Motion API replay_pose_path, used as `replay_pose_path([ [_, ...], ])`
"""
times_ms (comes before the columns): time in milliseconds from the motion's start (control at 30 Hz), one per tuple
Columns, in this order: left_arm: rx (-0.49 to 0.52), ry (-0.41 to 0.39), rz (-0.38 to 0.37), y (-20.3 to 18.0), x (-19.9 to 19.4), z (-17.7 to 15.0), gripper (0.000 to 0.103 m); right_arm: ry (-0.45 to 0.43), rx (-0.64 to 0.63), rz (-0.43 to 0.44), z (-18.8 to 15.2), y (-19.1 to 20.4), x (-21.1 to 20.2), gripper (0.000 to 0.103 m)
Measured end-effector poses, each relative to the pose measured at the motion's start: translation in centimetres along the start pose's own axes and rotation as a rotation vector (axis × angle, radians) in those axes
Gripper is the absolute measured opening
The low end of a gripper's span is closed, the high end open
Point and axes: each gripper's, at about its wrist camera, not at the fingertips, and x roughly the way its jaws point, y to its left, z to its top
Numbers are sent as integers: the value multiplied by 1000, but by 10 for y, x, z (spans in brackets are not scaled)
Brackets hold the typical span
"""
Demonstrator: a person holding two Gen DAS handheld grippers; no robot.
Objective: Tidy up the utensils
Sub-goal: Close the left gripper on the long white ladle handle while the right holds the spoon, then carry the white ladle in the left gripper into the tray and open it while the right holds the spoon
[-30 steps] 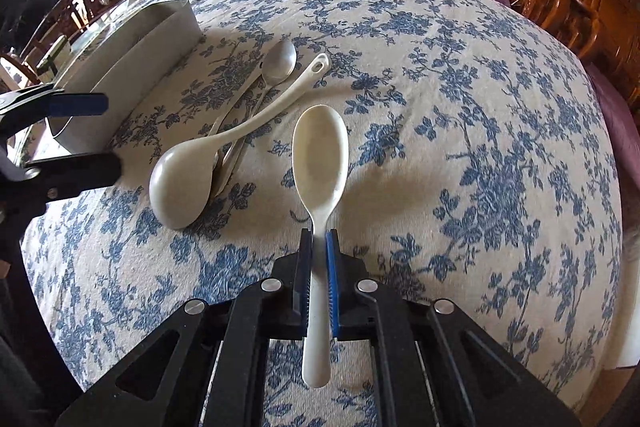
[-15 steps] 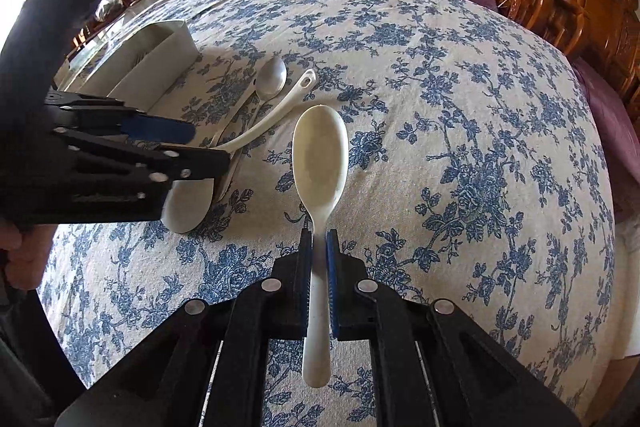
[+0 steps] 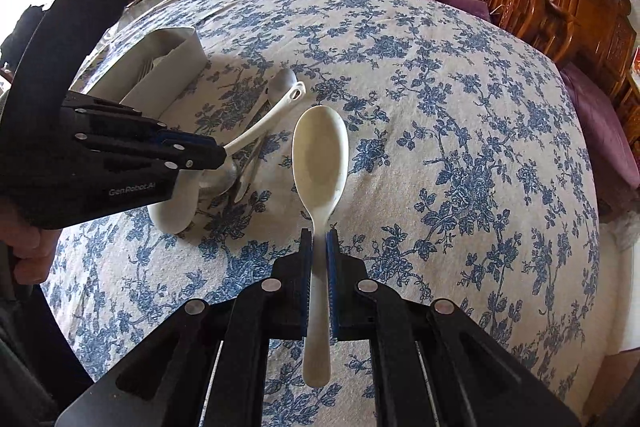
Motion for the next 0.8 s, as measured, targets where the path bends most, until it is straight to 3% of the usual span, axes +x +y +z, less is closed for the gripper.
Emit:
replay_pose_path([
  [67,-6,-5,-7,4,-6,-3,2,-4,0,-6,0,5,-4,9],
  [467,-5,-63,-24,20,-43,-13,1,-24,2,-34,-2,28,-23,8],
  [800,-15,-156,-29,36,-99,-19,1,-75,-10,-28,8,48,-40,8],
])
